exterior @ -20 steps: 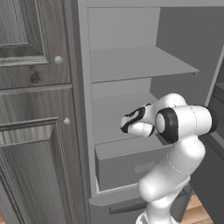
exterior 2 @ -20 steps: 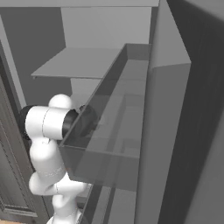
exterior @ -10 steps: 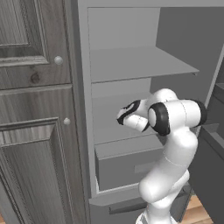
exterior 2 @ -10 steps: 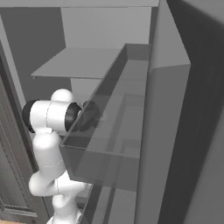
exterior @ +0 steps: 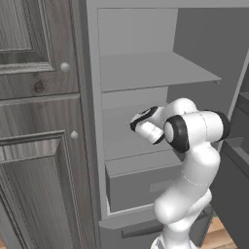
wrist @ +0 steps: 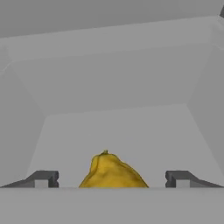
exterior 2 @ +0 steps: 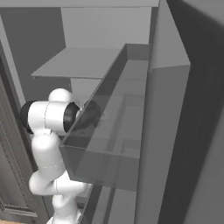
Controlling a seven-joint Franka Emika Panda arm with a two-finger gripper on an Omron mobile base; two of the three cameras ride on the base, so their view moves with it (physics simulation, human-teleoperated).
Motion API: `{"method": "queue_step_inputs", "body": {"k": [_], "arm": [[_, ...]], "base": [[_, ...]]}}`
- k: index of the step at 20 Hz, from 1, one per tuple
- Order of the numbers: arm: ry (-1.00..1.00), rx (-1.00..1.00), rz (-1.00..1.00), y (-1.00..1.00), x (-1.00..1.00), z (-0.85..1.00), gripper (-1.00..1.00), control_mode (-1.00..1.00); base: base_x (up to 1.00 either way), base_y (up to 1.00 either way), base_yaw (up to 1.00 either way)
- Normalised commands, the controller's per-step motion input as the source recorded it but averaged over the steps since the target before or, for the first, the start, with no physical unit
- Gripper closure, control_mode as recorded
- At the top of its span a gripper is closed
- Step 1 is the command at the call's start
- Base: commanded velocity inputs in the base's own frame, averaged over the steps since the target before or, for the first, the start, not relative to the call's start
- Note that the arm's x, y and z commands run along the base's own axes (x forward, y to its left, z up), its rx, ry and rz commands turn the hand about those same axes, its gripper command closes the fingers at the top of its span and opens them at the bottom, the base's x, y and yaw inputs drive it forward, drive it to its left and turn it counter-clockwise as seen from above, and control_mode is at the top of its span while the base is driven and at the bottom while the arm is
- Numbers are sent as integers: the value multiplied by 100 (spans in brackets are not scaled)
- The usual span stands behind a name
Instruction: Place the liquor on the top shelf of the fridge to keep it out of children's reach, and place the lemon and apple on lower shelves for easy access.
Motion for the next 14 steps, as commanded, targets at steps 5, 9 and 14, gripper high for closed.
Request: {"method": "queue_step_inputs", "body": {"k": [5,9,14], "arm": [[0,-1,0,0,-31,52,-100,-100],[2,-4,0,0,-61,44,-100,-100],[2,-5,0,0,-54,74,-100,-100]], "base": [[0,0,0],[0,0,0],[0,0,0]]}}
